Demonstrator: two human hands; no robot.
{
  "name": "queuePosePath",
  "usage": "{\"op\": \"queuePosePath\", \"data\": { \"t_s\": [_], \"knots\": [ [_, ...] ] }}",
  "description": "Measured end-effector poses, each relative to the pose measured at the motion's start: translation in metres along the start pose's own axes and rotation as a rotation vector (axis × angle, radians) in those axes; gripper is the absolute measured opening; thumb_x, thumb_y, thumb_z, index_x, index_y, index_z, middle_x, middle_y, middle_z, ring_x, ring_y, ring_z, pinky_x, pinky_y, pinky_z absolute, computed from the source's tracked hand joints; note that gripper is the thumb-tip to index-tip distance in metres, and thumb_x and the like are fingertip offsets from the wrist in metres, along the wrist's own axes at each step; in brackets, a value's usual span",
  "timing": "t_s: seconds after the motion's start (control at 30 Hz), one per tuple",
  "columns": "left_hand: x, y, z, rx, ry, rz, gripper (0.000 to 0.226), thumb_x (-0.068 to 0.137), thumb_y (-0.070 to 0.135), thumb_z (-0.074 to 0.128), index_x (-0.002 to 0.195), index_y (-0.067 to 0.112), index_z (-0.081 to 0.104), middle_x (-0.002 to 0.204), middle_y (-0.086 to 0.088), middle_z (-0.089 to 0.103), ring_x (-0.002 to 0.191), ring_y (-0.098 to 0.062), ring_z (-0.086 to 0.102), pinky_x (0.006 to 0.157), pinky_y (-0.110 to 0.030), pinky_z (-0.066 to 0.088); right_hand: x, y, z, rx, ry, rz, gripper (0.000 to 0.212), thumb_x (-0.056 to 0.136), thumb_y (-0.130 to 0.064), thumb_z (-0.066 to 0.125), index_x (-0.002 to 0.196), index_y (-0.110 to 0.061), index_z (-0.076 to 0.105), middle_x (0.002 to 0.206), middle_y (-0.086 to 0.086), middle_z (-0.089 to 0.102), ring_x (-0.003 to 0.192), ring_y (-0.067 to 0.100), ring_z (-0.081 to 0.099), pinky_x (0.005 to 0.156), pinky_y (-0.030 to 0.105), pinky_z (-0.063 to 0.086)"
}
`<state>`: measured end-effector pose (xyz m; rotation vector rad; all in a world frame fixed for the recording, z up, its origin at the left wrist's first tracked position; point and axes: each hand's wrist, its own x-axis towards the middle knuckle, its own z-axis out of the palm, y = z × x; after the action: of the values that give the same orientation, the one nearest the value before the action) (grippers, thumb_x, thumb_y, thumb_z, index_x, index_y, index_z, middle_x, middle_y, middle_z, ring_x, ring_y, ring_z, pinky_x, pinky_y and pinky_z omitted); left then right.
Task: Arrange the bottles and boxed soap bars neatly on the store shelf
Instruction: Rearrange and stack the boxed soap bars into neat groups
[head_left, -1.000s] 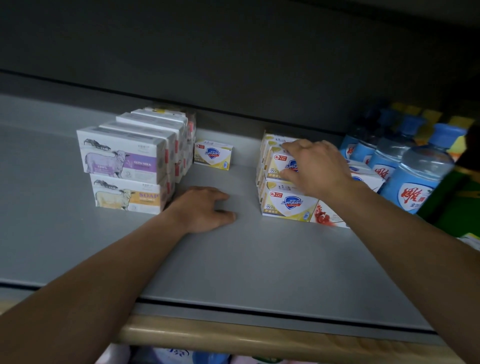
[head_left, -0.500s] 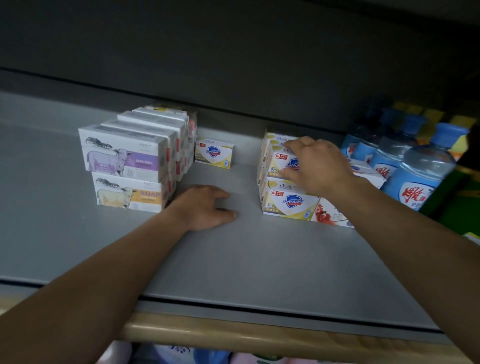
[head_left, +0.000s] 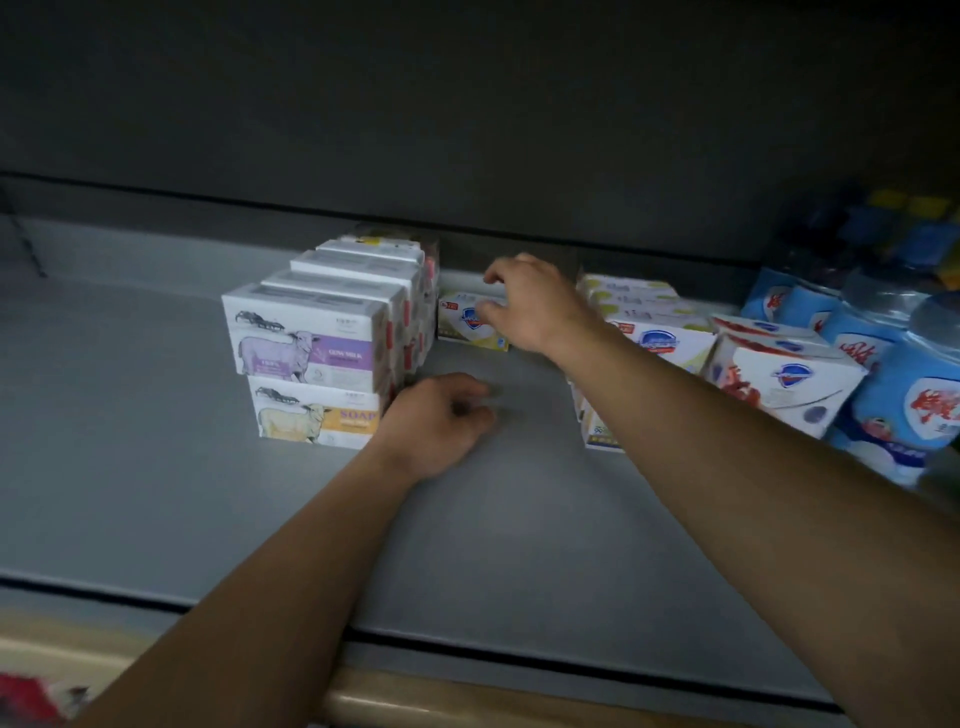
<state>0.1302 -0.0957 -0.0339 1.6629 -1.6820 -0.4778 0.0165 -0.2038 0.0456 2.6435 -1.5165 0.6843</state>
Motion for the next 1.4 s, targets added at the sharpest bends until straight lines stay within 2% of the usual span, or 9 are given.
{"op": "queuePosePath", "data": {
  "t_s": [0.07, 0.27, 0.5, 0.7, 0.83, 1.0, 1.13, 1.23, 1.4],
  "knots": [
    [0.001, -0.002, 0.0, -0.066, 0.057, -0.018, 0.029, 0.09, 0.027, 0.062, 0.118, 0.022, 0.067, 0.116, 0.005, 0.07, 0.111, -0.01, 0.062, 0.101, -0.022, 0.043, 0.021, 0.004, 0.017, -0.012, -0.056, 0.072, 0.052, 0.09, -0.037, 0.067, 0.135, -0.016, 0.054, 0.138, 0.011, 0.05, 0.127, 0.03, 0.049, 0.104, 0.037, 0.042],
    [0.005, -0.007, 0.005, -0.068, 0.143, -0.043, 0.029, 0.094, 0.033, 0.057, 0.12, 0.024, 0.066, 0.118, 0.007, 0.069, 0.111, -0.008, 0.06, 0.085, -0.007, 0.034, 0.057, 0.018, 0.053, -0.145, -0.159, 0.208, 0.056, 0.088, -0.035, 0.069, 0.134, -0.009, 0.052, 0.137, 0.018, 0.05, 0.123, 0.036, 0.051, 0.1, 0.038, 0.045],
    [0.006, -0.006, 0.006, -0.136, 0.152, -0.06, 0.027, 0.093, 0.035, 0.057, 0.115, 0.022, 0.066, 0.111, 0.004, 0.071, 0.108, -0.013, 0.063, 0.097, -0.023, 0.044, 0.033, -0.002, 0.037, -0.301, -0.012, 0.127, 0.046, 0.087, -0.02, 0.067, 0.13, -0.008, 0.056, 0.13, 0.014, 0.05, 0.12, 0.034, 0.049, 0.09, 0.039, 0.047],
    [0.002, 0.004, 0.003, -0.243, 0.268, -0.081, 0.028, 0.094, 0.036, 0.055, 0.117, 0.021, 0.061, 0.111, 0.001, 0.068, 0.102, -0.015, 0.061, 0.089, -0.023, 0.042, -0.038, -0.026, -0.028, -0.281, 0.164, 0.015, 0.046, 0.086, -0.019, 0.068, 0.128, -0.013, 0.052, 0.125, 0.007, 0.053, 0.117, 0.031, 0.048, 0.081, 0.038, 0.043],
    [-0.006, 0.015, 0.0, -0.648, 0.26, 0.029, 0.026, 0.094, 0.03, 0.06, 0.119, 0.034, 0.057, 0.118, 0.007, 0.067, 0.108, -0.011, 0.063, 0.1, -0.041, 0.049, -0.096, -0.021, -0.045, -0.158, 0.265, 0.008, 0.046, 0.088, -0.021, 0.067, 0.131, -0.018, 0.053, 0.125, 0.004, 0.053, 0.113, 0.029, 0.047, 0.086, 0.036, 0.042],
    [-0.008, 0.019, 0.002, -0.711, 0.128, 0.198, 0.018, 0.094, 0.013, 0.061, 0.111, 0.018, 0.064, 0.109, -0.005, 0.072, 0.104, -0.024, 0.068, 0.083, -0.039, 0.058, -0.133, 0.003, -0.037, 0.151, 0.216, 0.041, 0.045, 0.094, -0.02, 0.058, 0.139, -0.019, 0.05, 0.137, 0.002, 0.049, 0.124, 0.024, 0.044, 0.1, 0.027, 0.029],
    [-0.005, 0.02, 0.003, -0.771, 0.136, 0.117, 0.013, 0.095, 0.018, 0.059, 0.096, 0.01, 0.069, 0.094, -0.01, 0.075, 0.087, -0.023, 0.071, 0.073, -0.032, 0.06, -0.151, 0.015, -0.021, 0.408, 0.305, -0.011, 0.06, 0.085, -0.016, 0.069, 0.141, -0.023, 0.047, 0.138, -0.01, 0.039, 0.12, 0.004, 0.045, 0.099, 0.019, 0.041],
    [-0.004, 0.021, -0.001, -0.895, 0.129, -0.009, 0.027, 0.095, 0.028, 0.058, 0.09, 0.004, 0.07, 0.087, -0.017, 0.074, 0.074, -0.024, 0.072, 0.064, -0.029, 0.06, -0.156, 0.019, -0.015, 0.509, 0.255, -0.098, 0.079, 0.077, -0.014, 0.074, 0.145, -0.032, 0.037, 0.133, -0.022, 0.031, 0.122, -0.019, 0.032, 0.097, 0.003, 0.033],
    [-0.005, 0.021, -0.008, -0.939, 0.166, -0.085, 0.031, 0.09, 0.043, 0.062, 0.091, 0.014, 0.07, 0.072, -0.011, 0.071, 0.049, -0.022, 0.062, 0.046, -0.027, 0.05, -0.159, 0.021, -0.015, 0.632, 0.256, -0.066, 0.058, 0.083, -0.019, 0.073, 0.136, -0.03, 0.052, 0.13, -0.009, 0.052, 0.112, 0.007, 0.059, 0.092, 0.028, 0.053]
  ]
}}
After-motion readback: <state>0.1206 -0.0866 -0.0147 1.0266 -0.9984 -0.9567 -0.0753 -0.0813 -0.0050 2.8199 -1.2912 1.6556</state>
